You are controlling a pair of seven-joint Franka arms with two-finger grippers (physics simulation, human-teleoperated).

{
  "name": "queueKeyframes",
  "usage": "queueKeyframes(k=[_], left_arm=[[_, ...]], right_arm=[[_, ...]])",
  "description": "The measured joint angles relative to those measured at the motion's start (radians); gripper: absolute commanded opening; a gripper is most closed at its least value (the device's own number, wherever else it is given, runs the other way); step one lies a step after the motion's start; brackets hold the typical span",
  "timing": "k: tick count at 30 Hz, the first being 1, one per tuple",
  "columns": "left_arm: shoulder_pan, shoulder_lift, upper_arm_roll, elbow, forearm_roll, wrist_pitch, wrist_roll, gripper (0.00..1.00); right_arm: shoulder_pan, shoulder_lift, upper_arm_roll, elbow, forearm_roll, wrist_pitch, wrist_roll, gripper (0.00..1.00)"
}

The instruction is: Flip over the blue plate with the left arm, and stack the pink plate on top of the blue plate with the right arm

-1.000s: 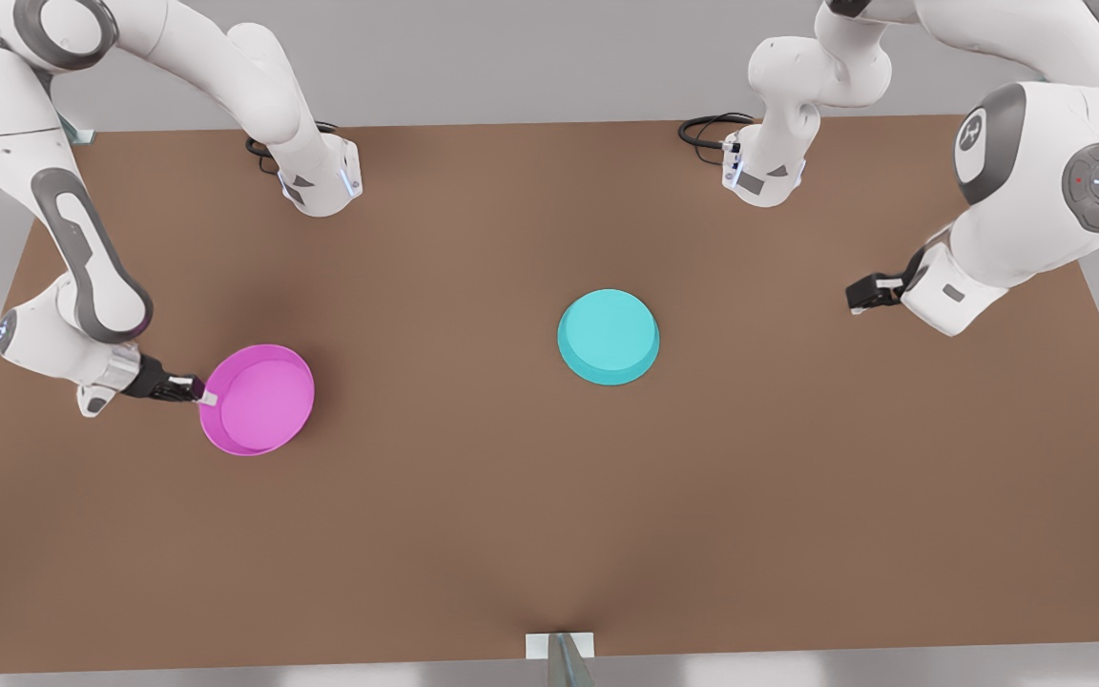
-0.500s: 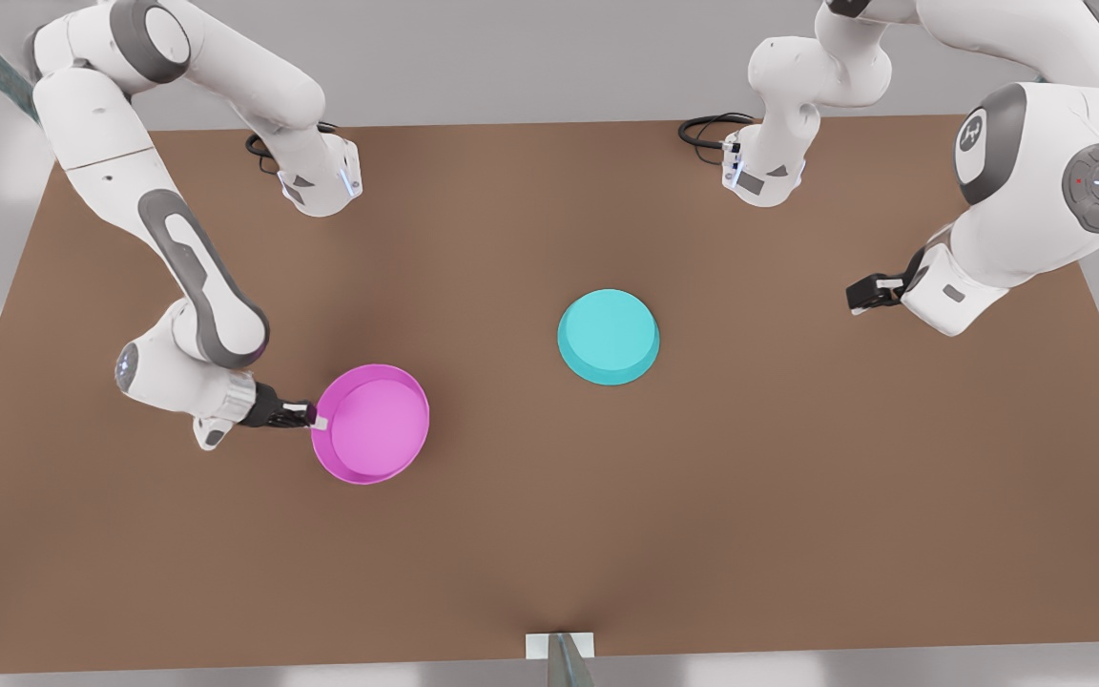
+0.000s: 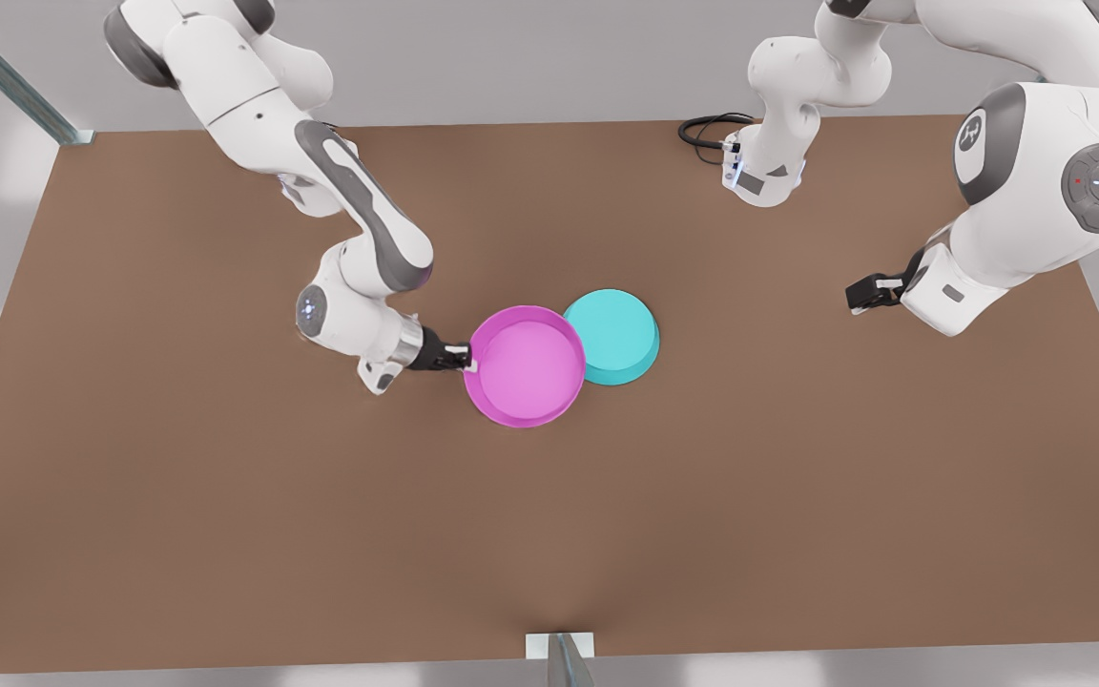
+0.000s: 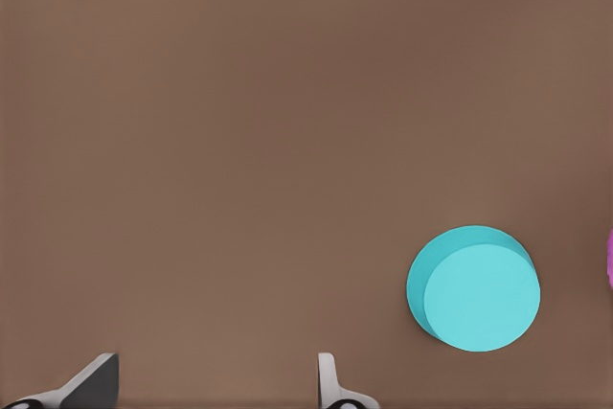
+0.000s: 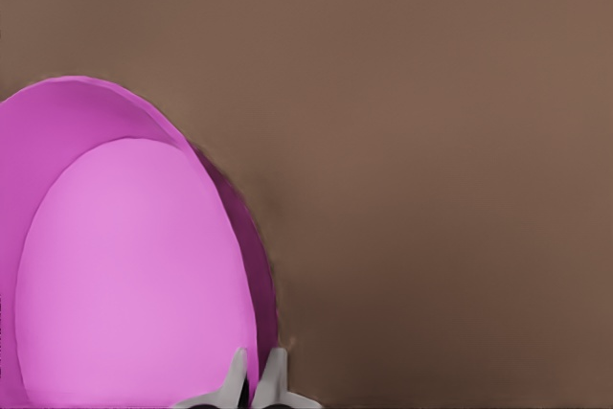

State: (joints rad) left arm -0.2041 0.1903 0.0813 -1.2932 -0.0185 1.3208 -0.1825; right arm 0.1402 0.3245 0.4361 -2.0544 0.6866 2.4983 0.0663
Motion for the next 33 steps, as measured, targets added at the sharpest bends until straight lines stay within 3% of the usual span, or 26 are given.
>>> queueKeyframes(k=[4,6,8,9,16,18,23,25,33], left_arm=[[0.001,0.000,0.001,0.000,0.000,-0.001,0.000,1.00],[0.000,0.000,0.000,0.000,0.000,0.000,-0.001,1.00],[0.000,0.000,0.000,0.000,0.000,0.000,-0.001,1.00],[0.000,0.000,0.001,0.000,0.000,0.000,0.000,1.00],[-0.001,0.002,0.001,0.000,0.000,0.001,0.000,1.00],[-0.004,0.005,0.001,0.000,0.000,0.010,0.000,1.00],[-0.002,0.005,0.001,0.000,0.003,0.010,0.000,1.00],[0.000,0.003,0.000,0.000,0.005,0.009,0.000,1.00],[0.002,0.003,0.001,0.000,0.009,0.009,0.000,1.00]], right_arm=[[0.188,-0.013,-0.027,0.003,0.022,0.024,0.153,0.21],[0.347,-0.014,-0.138,0.008,0.049,0.029,0.191,0.21],[0.608,-0.001,-0.364,0.017,0.126,0.048,0.192,0.21],[0.650,0.009,-0.407,0.025,0.138,0.049,0.192,0.21],[0.659,0.104,-0.432,0.113,0.146,0.061,0.193,0.21],[0.771,0.128,-0.525,0.123,0.180,0.069,0.192,0.21],[0.873,0.182,-0.606,0.157,0.230,0.082,0.189,0.21],[0.873,0.180,-0.606,0.158,0.225,0.079,0.192,1.00],[0.880,0.179,-0.605,0.158,0.225,0.079,0.194,1.00]])
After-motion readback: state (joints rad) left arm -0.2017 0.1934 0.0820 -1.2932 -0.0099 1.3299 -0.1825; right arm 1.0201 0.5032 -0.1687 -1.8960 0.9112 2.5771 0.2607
